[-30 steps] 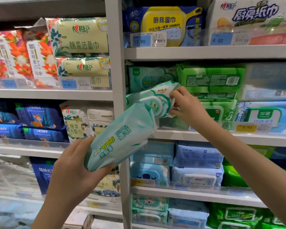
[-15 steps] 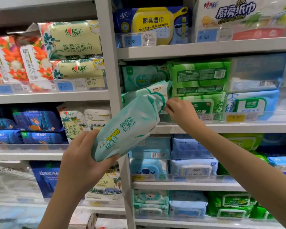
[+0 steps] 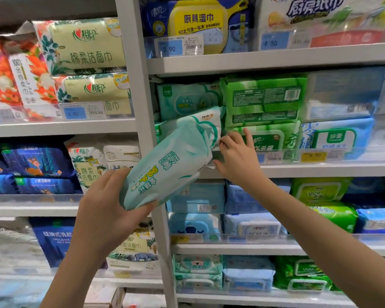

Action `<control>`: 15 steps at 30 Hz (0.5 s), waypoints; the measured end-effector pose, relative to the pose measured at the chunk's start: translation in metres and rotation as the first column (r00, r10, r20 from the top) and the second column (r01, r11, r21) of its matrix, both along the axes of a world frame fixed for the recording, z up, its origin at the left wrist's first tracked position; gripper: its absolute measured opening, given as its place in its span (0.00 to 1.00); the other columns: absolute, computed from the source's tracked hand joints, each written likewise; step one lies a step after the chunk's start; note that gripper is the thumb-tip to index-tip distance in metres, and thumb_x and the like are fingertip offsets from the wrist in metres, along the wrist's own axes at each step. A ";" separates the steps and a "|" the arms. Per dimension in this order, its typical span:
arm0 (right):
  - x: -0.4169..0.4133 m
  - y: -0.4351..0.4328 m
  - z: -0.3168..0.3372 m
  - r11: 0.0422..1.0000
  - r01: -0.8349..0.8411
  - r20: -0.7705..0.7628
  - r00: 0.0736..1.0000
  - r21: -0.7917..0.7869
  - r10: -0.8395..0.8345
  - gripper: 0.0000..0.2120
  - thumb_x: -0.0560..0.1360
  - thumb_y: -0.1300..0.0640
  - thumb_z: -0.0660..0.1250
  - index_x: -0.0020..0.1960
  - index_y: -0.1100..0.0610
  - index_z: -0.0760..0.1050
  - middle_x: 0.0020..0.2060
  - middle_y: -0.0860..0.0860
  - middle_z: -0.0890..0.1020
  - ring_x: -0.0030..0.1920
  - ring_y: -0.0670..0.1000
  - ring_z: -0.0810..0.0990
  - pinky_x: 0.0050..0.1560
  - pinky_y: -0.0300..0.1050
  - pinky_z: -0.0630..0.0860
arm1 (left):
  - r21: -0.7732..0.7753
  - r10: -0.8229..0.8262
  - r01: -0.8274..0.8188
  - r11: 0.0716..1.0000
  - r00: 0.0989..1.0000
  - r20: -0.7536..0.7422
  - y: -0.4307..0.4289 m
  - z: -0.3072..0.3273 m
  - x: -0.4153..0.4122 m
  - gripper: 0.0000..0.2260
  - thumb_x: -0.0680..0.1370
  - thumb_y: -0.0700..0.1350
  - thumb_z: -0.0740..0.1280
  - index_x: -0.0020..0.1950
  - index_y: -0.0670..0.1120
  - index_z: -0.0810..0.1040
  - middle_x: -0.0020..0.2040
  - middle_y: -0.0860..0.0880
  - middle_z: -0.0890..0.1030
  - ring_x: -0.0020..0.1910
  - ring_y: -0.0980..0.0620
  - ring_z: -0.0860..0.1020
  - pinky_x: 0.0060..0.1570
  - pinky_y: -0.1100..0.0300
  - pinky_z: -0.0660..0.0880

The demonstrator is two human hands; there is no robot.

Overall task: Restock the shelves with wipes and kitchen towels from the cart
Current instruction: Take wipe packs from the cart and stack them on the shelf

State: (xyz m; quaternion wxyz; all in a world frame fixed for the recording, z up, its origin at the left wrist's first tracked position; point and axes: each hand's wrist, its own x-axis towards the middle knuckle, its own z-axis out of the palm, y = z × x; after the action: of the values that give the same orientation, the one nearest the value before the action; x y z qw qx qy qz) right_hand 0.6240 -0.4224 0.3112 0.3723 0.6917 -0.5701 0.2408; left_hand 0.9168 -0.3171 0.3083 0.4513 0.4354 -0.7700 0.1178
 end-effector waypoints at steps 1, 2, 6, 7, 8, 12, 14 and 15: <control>-0.001 0.000 0.002 1.000 -0.012 -0.002 1.000 0.004 0.012 0.21 0.68 0.48 0.73 0.51 0.64 0.81 0.49 0.56 0.81 0.58 0.60 0.76 0.70 0.65 0.57 | 0.003 -0.008 0.008 1.000 1.000 0.005 -0.001 0.001 -0.002 0.28 0.66 0.62 0.66 0.57 0.43 0.76 0.45 0.51 0.77 0.40 0.53 0.73 0.33 0.67 0.69; -0.004 0.001 0.004 0.999 -0.048 0.006 0.999 -0.007 0.048 0.20 0.68 0.48 0.71 0.51 0.64 0.81 0.50 0.56 0.82 0.58 0.60 0.76 0.70 0.65 0.58 | 0.004 -0.017 0.017 1.000 1.000 0.012 -0.001 0.003 -0.004 0.28 0.66 0.62 0.66 0.57 0.44 0.75 0.46 0.51 0.77 0.41 0.53 0.72 0.34 0.67 0.70; -0.013 0.007 0.004 0.960 -0.239 0.094 0.963 -0.149 0.254 0.20 0.69 0.48 0.59 0.57 0.55 0.72 0.51 0.53 0.82 0.55 0.57 0.78 0.65 0.66 0.65 | 0.020 -0.029 0.028 0.999 0.999 0.026 -0.001 0.008 -0.012 0.29 0.65 0.63 0.66 0.57 0.44 0.76 0.46 0.54 0.76 0.40 0.54 0.72 0.36 0.70 0.67; -0.012 0.007 0.004 0.956 -0.242 0.067 0.964 -0.163 0.255 0.20 0.68 0.49 0.60 0.59 0.54 0.70 0.51 0.53 0.81 0.55 0.57 0.77 0.65 0.67 0.65 | 0.021 -0.025 0.024 0.999 0.999 0.033 -0.002 0.010 -0.014 0.29 0.65 0.63 0.65 0.57 0.44 0.77 0.46 0.54 0.76 0.39 0.54 0.72 0.37 0.71 0.66; -0.011 0.004 0.003 0.962 -0.222 0.027 0.973 -0.161 0.229 0.20 0.68 0.51 0.63 0.59 0.54 0.70 0.51 0.53 0.81 0.55 0.57 0.76 0.65 0.67 0.64 | 0.022 -0.023 0.023 0.999 0.999 0.041 -0.003 0.011 -0.015 0.29 0.65 0.63 0.65 0.56 0.44 0.77 0.46 0.53 0.77 0.39 0.54 0.72 0.37 0.71 0.66; -0.011 -0.008 -0.002 0.989 -0.094 -0.051 0.995 -0.112 0.089 0.23 0.64 0.54 0.74 0.57 0.57 0.78 0.51 0.54 0.79 0.58 0.58 0.75 0.70 0.66 0.55 | 0.033 -0.011 0.008 0.999 0.997 0.080 -0.010 0.014 -0.017 0.29 0.65 0.63 0.65 0.57 0.44 0.76 0.47 0.53 0.77 0.39 0.52 0.74 0.34 0.65 0.70; -0.012 -0.010 -0.004 0.995 -0.074 -0.068 0.995 -0.072 0.069 0.23 0.65 0.53 0.73 0.59 0.57 0.78 0.50 0.54 0.79 0.60 0.58 0.73 0.71 0.66 0.51 | 0.038 0.000 -0.004 0.999 0.995 0.100 -0.012 0.016 -0.016 0.30 0.65 0.64 0.65 0.57 0.43 0.77 0.46 0.53 0.77 0.38 0.52 0.74 0.34 0.67 0.68; -0.012 -0.009 -0.005 0.996 -0.073 -0.069 0.995 -0.055 0.069 0.23 0.65 0.53 0.73 0.59 0.57 0.78 0.50 0.54 0.80 0.60 0.59 0.74 0.71 0.67 0.50 | 0.037 0.009 -0.013 0.999 0.995 0.102 -0.013 0.017 -0.015 0.30 0.65 0.64 0.65 0.57 0.43 0.77 0.46 0.54 0.76 0.38 0.52 0.73 0.35 0.69 0.67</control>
State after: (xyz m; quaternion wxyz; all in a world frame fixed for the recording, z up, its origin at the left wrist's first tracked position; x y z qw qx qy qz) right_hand 0.6118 -0.4318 0.3061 0.4021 0.7082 -0.5251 0.2470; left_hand 0.9017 -0.3298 0.3254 0.4026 0.4416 -0.7916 0.1280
